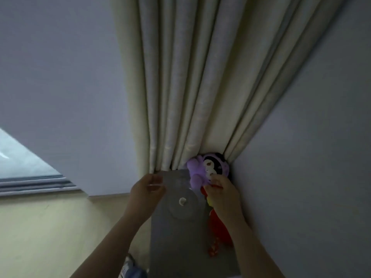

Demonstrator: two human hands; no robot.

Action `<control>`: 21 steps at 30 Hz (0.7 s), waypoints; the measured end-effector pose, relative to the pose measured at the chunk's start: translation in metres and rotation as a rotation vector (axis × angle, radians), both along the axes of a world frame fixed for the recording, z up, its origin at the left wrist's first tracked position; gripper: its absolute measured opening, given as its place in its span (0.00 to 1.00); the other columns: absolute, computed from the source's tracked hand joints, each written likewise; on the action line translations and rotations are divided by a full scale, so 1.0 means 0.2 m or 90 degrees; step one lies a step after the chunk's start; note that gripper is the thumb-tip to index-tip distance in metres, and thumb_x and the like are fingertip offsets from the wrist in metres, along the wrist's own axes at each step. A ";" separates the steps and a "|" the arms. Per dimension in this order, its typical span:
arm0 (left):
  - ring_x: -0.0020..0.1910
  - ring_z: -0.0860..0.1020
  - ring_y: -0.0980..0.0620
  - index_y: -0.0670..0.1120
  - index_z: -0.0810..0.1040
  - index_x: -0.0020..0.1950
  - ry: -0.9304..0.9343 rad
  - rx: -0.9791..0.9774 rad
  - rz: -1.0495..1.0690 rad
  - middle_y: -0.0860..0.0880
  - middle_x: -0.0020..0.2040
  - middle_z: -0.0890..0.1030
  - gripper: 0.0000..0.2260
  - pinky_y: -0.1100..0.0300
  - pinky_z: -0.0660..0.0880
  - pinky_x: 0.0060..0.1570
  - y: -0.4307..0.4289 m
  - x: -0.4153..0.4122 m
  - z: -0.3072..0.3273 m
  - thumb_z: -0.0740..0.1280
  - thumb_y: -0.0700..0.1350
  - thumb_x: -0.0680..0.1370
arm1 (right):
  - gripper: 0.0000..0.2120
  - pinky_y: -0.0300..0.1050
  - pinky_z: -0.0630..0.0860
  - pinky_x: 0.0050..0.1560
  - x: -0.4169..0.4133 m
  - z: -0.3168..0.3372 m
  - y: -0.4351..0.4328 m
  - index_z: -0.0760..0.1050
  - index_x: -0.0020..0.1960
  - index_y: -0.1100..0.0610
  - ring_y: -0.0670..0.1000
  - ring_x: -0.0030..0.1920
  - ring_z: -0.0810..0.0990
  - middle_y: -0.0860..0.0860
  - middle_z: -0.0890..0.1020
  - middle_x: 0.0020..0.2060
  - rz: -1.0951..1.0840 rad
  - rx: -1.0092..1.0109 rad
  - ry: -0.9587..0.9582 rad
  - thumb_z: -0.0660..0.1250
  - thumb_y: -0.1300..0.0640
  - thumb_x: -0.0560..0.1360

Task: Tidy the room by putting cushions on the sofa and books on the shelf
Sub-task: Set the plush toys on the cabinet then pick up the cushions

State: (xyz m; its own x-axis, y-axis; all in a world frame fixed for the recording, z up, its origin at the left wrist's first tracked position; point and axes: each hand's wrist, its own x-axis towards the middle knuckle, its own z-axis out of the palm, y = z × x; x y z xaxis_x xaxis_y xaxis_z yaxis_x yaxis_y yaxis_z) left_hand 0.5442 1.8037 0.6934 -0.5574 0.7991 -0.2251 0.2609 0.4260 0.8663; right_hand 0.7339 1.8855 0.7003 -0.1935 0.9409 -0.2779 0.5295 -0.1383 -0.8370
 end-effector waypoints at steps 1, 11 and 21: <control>0.44 0.80 0.60 0.48 0.78 0.48 0.000 0.017 0.032 0.55 0.46 0.81 0.07 0.67 0.73 0.40 -0.10 -0.02 0.03 0.71 0.38 0.74 | 0.16 0.40 0.72 0.53 -0.05 0.01 -0.03 0.74 0.63 0.57 0.48 0.50 0.76 0.50 0.78 0.51 0.033 0.012 -0.005 0.68 0.58 0.76; 0.46 0.78 0.63 0.48 0.78 0.53 0.046 0.038 0.281 0.54 0.49 0.81 0.09 0.74 0.70 0.39 -0.85 -0.25 0.14 0.71 0.40 0.74 | 0.16 0.30 0.70 0.46 -0.56 0.08 -0.48 0.73 0.63 0.59 0.48 0.52 0.75 0.51 0.77 0.52 0.297 0.021 0.039 0.67 0.58 0.76; 0.47 0.79 0.61 0.49 0.78 0.52 0.032 0.047 0.583 0.57 0.49 0.80 0.08 0.74 0.69 0.37 -2.16 -0.37 0.19 0.70 0.41 0.74 | 0.16 0.28 0.70 0.40 -1.09 0.15 -1.56 0.73 0.63 0.53 0.41 0.47 0.77 0.45 0.78 0.51 0.588 0.021 0.082 0.68 0.57 0.76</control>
